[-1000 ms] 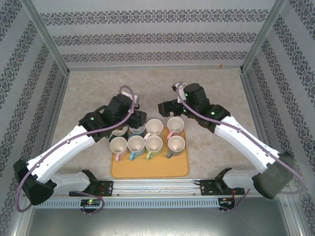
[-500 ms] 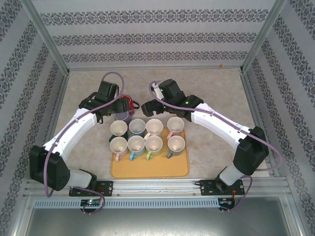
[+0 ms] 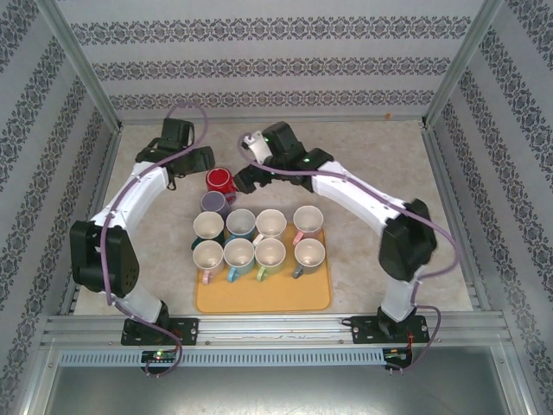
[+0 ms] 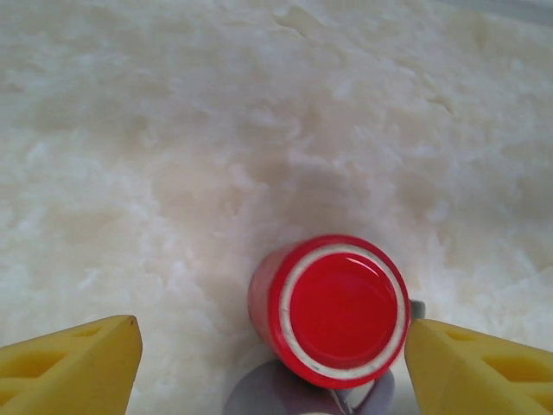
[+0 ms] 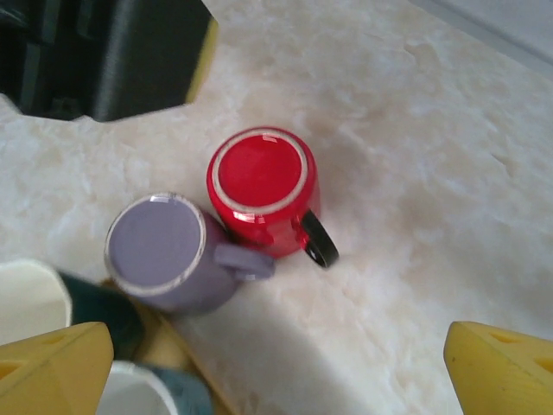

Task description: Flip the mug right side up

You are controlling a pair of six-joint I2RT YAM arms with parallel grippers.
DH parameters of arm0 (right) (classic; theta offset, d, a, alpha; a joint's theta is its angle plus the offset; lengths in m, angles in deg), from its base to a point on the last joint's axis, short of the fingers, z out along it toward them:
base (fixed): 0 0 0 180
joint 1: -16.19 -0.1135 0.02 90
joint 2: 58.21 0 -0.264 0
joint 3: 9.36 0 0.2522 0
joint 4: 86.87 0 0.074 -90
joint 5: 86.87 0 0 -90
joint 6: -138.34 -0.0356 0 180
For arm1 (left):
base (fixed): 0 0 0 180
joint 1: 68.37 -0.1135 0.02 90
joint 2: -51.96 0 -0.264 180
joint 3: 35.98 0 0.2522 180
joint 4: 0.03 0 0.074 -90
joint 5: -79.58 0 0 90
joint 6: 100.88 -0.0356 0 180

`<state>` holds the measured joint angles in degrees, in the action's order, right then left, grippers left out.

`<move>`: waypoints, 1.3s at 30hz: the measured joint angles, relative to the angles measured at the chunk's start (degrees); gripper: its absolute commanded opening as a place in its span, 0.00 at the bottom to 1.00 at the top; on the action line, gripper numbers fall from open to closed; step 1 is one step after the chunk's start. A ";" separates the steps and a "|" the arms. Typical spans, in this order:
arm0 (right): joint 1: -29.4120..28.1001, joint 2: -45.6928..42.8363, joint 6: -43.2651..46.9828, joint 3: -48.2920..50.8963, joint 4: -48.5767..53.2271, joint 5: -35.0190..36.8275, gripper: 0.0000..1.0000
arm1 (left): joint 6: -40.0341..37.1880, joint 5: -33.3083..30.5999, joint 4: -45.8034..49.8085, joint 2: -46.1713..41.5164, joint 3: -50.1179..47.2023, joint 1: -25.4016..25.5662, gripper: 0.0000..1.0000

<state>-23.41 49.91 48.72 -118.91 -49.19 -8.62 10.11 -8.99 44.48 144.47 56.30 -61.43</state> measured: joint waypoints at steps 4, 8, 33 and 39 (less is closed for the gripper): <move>-0.07 10.36 0.02 -9.75 0.61 -3.28 0.98 | 3.72 1.55 -0.07 0.35 -0.02 -4.09 0.79; -1.07 20.79 0.04 -21.94 2.84 -3.96 0.98 | 7.43 2.75 -0.76 0.35 -1.84 -6.62 0.79; -4.31 48.28 -0.22 -59.01 18.08 9.77 0.84 | 15.13 5.07 -4.70 -1.60 -9.49 -9.31 0.77; -1.77 48.13 -2.60 -58.73 17.90 9.42 0.83 | 15.10 5.07 -4.70 -1.77 -9.49 -9.31 0.77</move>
<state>-25.18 98.04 46.12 -177.64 -31.29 0.80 25.21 -3.92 39.78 142.70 46.82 -70.74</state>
